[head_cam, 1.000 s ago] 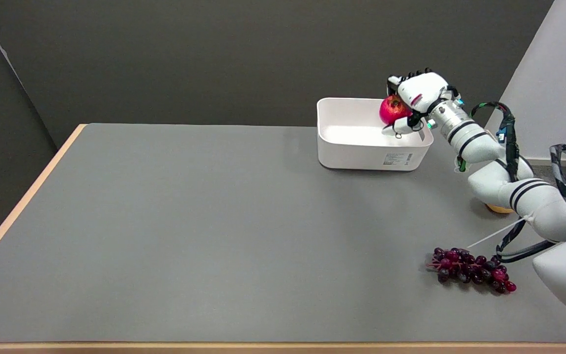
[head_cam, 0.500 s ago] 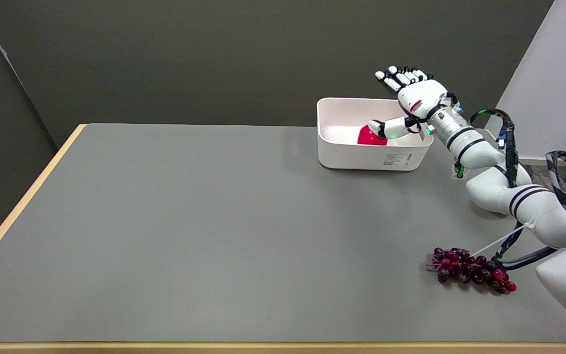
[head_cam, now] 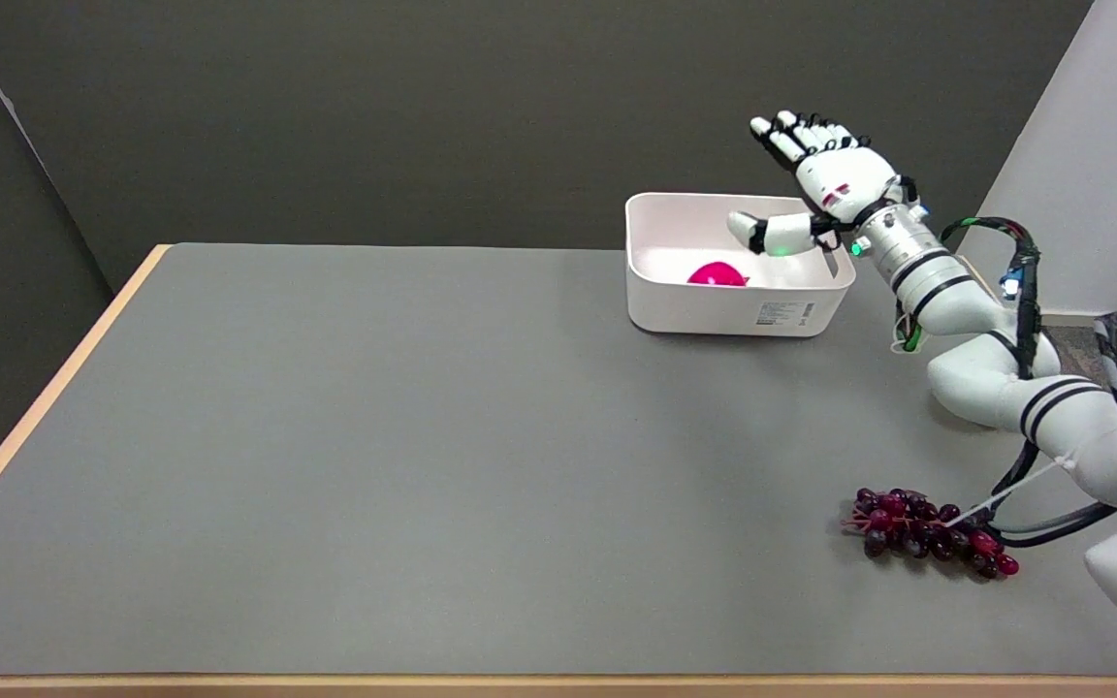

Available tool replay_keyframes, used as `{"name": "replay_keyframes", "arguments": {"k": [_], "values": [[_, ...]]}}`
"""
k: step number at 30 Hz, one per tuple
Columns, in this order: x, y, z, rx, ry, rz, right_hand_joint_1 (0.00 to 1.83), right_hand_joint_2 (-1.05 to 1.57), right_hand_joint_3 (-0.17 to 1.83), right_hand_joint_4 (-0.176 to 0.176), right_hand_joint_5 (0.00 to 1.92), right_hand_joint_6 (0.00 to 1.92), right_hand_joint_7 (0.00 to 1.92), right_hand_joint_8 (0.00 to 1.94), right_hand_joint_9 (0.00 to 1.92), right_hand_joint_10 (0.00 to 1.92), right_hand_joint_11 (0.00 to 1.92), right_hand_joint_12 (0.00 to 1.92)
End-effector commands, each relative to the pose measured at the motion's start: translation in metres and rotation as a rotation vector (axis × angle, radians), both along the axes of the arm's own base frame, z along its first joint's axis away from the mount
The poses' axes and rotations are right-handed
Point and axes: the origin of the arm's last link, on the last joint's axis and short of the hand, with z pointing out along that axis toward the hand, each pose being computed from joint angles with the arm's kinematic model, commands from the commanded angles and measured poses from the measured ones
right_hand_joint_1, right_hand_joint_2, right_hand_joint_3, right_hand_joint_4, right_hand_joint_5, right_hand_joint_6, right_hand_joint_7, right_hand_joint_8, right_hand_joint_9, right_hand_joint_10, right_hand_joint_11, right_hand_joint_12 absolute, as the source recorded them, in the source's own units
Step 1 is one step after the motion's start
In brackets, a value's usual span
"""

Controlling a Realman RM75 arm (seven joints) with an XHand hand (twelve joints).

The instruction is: Place the pomegranate into the white box.

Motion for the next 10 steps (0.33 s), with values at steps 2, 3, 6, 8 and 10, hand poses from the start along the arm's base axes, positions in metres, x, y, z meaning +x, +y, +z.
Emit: {"name": "replay_keyframes", "arguments": {"k": [2, 3, 6, 8, 10], "values": [[0.072, 0.085, -0.047, 0.351, -0.444, 0.313, 0.02, 0.56, 1.04, 0.12, 0.0, 0.09, 0.0, 0.08, 0.02, 0.4, 0.03, 0.95], [0.076, 0.094, -0.053, 0.373, -0.448, 0.323, 0.01, 0.55, 1.04, 0.12, 0.0, 0.12, 0.0, 0.11, 0.02, 0.42, 0.03, 0.96], [0.08, 0.111, -0.071, 0.429, -0.467, 0.334, 0.0, 0.53, 1.02, 0.13, 0.04, 0.17, 0.04, 0.17, 0.05, 0.5, 0.06, 0.98], [0.079, 0.122, -0.078, 0.445, -0.477, 0.326, 0.0, 0.52, 1.02, 0.13, 0.03, 0.19, 0.06, 0.16, 0.05, 0.51, 0.06, 0.98], [0.074, 0.139, -0.083, 0.441, -0.49, 0.316, 0.0, 0.56, 0.98, 0.127, 0.01, 0.28, 0.05, 0.22, 0.09, 0.47, 0.04, 1.09]]}}
